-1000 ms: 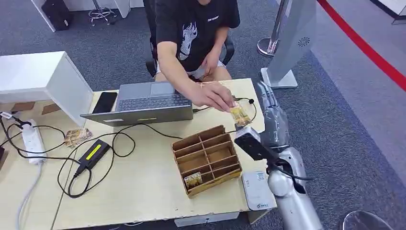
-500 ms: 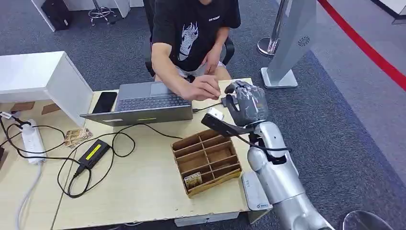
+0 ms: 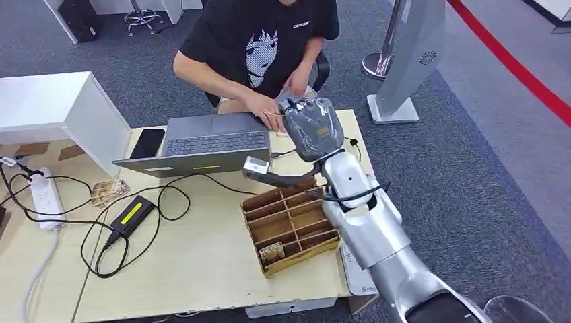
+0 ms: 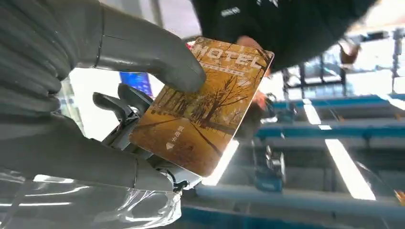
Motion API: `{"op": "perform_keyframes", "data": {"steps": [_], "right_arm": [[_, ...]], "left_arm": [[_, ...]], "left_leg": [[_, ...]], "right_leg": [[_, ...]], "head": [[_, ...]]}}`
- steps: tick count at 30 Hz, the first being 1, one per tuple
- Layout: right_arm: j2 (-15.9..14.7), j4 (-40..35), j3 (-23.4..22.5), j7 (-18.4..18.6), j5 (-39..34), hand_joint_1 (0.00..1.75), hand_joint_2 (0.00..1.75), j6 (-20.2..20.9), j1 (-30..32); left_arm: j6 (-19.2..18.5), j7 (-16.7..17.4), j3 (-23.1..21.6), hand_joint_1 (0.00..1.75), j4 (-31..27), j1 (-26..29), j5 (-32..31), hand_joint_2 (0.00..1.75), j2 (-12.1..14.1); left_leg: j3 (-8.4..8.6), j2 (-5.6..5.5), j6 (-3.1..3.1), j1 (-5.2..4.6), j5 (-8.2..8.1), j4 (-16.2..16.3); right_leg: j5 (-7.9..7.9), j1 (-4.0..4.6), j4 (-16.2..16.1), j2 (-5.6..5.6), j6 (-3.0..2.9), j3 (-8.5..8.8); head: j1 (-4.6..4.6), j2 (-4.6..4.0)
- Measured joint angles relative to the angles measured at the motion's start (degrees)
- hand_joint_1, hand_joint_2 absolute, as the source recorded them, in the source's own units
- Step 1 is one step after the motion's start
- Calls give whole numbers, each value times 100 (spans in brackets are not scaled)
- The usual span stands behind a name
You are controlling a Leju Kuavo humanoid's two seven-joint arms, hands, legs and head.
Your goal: Pass the card to the sensor for recognition and then transmit it.
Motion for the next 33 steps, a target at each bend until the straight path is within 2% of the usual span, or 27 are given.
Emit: {"op": "perform_keyframes", "data": {"steps": [6,15,26,33], "right_arm": [[-208,-963,184,-118,-221,175,175,-15,539],[-675,-2380,151,-315,-717,175,175,-103,1679],[-1076,-3722,-553,-418,-1141,175,175,-87,3304],[-1451,-4082,-955,-278,-1242,175,175,467,4145]], "left_arm": [[22,7,177,0,0,1,20,175,-44],[94,18,511,0,-37,7,155,175,-109],[164,24,986,0,-243,21,332,175,-227],[179,26,1322,0,-400,40,350,175,-273]], "left_leg": [[-2,3,0,0,0,0],[-3,3,1,0,-1,1],[-8,3,1,0,-2,0],[-15,1,2,0,-2,0]], "right_leg": [[0,0,-2,2,0,-3],[1,-1,-4,5,0,-5],[1,-1,-6,4,0,-8],[1,-1,-7,1,1,-9]], "head": [[0,2],[0,0],[0,0],[0,2]]}}
